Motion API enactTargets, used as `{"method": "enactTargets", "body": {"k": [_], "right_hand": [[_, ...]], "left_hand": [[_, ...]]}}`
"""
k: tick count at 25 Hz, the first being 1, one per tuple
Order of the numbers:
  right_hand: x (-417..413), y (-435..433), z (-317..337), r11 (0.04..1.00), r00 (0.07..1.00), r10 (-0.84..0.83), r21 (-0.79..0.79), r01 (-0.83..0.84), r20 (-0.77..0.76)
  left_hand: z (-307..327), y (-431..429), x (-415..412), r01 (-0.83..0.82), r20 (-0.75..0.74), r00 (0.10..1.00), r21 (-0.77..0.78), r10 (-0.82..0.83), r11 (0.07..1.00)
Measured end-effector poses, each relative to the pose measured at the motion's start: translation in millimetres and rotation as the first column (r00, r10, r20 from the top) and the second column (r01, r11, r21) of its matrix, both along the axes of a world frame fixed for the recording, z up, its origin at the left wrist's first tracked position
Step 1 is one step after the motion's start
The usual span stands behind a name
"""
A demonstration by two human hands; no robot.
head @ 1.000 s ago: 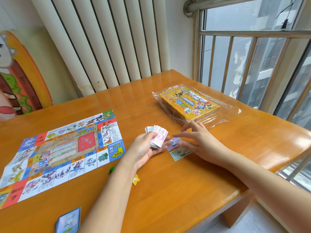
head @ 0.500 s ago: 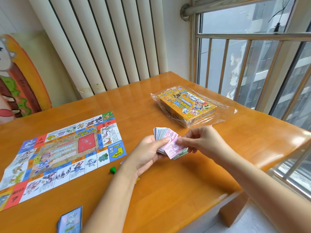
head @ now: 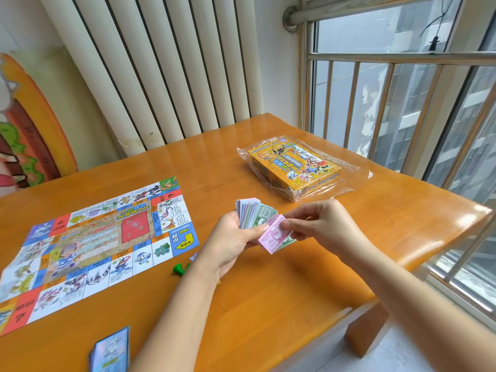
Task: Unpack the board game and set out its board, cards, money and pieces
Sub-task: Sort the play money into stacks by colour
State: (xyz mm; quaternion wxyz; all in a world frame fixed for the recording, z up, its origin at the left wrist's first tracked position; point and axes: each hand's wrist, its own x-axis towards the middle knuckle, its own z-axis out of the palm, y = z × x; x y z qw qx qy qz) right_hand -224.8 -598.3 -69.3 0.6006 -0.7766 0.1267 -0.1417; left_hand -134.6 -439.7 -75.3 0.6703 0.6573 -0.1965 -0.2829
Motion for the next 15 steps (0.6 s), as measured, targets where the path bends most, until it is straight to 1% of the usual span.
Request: {"method": "enactTargets", "body": {"k": [2, 4, 6, 9, 10, 12, 15], "right_hand": [[-3, 2, 0, 1.000, 1.000, -0.014, -0.008, 0.013, -0.028], [-8, 0, 1, 0.999, 0.997, 0.005, -0.046, -0.009, -0.083], [-13, -6, 0, 0.996, 0.982, 0.026, -0.074, -0.040, -0.188], [-21, -12, -8, 0.992, 0.941, -0.007, -0.124, -0.037, -0.338], [-22, -12, -11, 0.984, 0.934, -0.038, -0.174, -0.026, -0.355], [-23, -10, -16, 0.961, 0.938, -0.100, -0.276, 0.005, -0.333], [-25, -6, -18, 0.942, 0.950, -0.141, -0.334, 0.042, -0.278]], "left_hand": [[0, -1, -2, 0.017, -0.020, 1.000, 0.001, -0.017, 1.000], [1, -2, -5, 0.047, -0.038, 0.998, 0.003, -0.047, 0.999], [2, -2, -5, 0.046, -0.073, 0.996, -0.006, -0.047, 0.999], [3, 3, 0, -0.021, -0.132, 0.991, -0.003, 0.020, 1.000], [3, 4, 1, -0.033, -0.140, 0.990, 0.005, 0.034, 0.999], [2, 5, 2, -0.040, -0.142, 0.989, 0.019, 0.042, 0.999], [2, 6, 1, 0.000, -0.138, 0.990, 0.058, 0.008, 0.998]]}}
